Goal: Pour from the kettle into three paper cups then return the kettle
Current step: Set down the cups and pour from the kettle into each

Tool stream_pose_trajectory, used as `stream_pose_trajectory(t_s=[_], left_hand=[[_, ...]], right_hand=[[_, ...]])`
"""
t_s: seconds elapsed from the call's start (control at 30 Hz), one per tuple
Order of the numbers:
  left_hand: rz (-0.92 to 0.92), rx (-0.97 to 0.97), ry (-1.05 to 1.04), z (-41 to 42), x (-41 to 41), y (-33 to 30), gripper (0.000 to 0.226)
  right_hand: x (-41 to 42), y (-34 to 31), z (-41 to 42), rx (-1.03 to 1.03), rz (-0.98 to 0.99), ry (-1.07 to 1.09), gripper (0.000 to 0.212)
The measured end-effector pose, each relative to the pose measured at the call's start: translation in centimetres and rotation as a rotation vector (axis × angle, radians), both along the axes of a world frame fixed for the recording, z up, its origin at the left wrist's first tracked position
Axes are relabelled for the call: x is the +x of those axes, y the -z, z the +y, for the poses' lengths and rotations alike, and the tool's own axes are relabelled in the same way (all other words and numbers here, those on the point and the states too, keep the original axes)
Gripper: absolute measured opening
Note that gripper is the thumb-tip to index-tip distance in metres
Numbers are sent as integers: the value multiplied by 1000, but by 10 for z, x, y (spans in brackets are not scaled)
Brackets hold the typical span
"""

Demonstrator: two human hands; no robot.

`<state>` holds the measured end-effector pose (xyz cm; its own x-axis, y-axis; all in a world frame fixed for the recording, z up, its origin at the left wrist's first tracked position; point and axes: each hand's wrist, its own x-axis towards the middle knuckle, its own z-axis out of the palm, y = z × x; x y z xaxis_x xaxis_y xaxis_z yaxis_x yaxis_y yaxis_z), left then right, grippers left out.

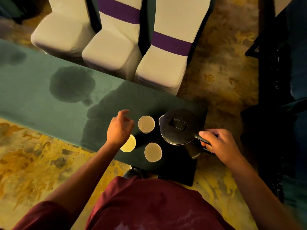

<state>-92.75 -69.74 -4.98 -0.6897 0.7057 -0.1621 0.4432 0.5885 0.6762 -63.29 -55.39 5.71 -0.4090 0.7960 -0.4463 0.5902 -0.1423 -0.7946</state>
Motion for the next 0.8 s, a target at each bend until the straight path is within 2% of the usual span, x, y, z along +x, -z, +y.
stream_pose_trajectory(t_s=[0.1,0.27,0.57,0.8], left_hand=[[20,-62,57,10,-10,9,52],[-23,-151,129,19,-15,22,58],[-81,-171,168,32,-8,24,48],[-104,-188,191,38,-4,27,39]], right_hand=[[-7,1,5,21,-17,-30,40],[-18,1,12,80,-76,-65,38],[-34,9,20,140,-174,-161,44],[-44,12,26,103,-207,-175,44]])
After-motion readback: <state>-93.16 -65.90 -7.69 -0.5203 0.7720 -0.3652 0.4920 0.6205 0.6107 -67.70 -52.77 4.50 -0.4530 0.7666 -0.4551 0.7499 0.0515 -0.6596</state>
